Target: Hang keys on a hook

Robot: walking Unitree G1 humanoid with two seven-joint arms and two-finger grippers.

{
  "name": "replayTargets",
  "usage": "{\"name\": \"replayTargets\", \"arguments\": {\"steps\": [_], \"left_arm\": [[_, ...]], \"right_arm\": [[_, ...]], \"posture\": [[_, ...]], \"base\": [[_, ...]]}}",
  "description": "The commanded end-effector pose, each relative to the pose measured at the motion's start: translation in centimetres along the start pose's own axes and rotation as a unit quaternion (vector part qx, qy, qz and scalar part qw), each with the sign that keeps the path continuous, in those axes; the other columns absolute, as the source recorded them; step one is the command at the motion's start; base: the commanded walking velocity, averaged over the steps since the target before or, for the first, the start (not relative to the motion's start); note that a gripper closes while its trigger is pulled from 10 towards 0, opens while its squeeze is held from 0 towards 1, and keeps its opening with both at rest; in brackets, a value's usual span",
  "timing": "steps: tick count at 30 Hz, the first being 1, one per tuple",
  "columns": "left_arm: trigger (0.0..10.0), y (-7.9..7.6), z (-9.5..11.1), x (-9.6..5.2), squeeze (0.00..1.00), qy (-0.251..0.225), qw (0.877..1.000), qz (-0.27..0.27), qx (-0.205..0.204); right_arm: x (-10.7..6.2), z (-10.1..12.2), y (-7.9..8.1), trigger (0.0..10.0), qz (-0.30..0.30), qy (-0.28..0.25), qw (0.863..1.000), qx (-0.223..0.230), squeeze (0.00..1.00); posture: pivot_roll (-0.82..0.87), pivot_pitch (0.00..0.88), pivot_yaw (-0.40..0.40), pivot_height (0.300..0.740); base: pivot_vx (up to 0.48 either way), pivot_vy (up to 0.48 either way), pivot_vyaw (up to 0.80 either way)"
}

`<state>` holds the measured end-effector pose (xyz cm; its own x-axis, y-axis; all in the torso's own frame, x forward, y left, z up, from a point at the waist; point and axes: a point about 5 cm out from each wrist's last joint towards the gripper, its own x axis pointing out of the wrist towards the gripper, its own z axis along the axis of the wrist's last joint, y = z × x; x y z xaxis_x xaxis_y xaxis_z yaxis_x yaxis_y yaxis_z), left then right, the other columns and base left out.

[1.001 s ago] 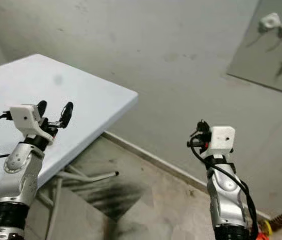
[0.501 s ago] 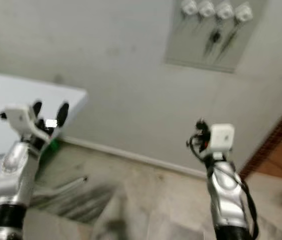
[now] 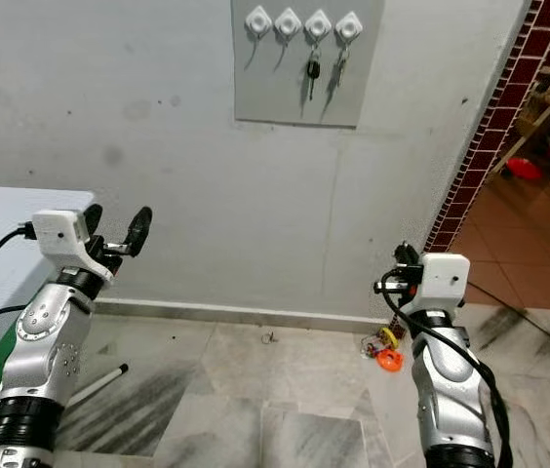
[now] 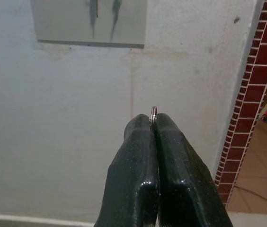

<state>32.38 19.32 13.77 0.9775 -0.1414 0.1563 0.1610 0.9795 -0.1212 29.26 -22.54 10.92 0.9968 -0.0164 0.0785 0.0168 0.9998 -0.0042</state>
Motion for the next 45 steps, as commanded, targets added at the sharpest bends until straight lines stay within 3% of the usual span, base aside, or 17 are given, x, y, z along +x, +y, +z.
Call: {"name": "replayTargets", "arguments": {"steps": [1,45], "left_arm": [[10.0,0.15,0.34,0.05,0.00,-0.003,1.000,0.004,-0.004],[10.0,0.26,0.28,-0.22,0.00,0.005,1.000,0.011,-0.029]], "right_arm": [[0.26,0.86,-0.02,10.0,0.003,-0.015,1.000,0.002,0.00],[-0.38,1.22,-0.03,10.0,0.009,-0.013,1.000,0.009,0.00]], "posture": [[-0.04,0.000,-0.003,0.740],[-0.04,0.000,-0.005,0.740]], "base": [[0.000,0.000,0.00],[0.307,0.000,0.00]]}}
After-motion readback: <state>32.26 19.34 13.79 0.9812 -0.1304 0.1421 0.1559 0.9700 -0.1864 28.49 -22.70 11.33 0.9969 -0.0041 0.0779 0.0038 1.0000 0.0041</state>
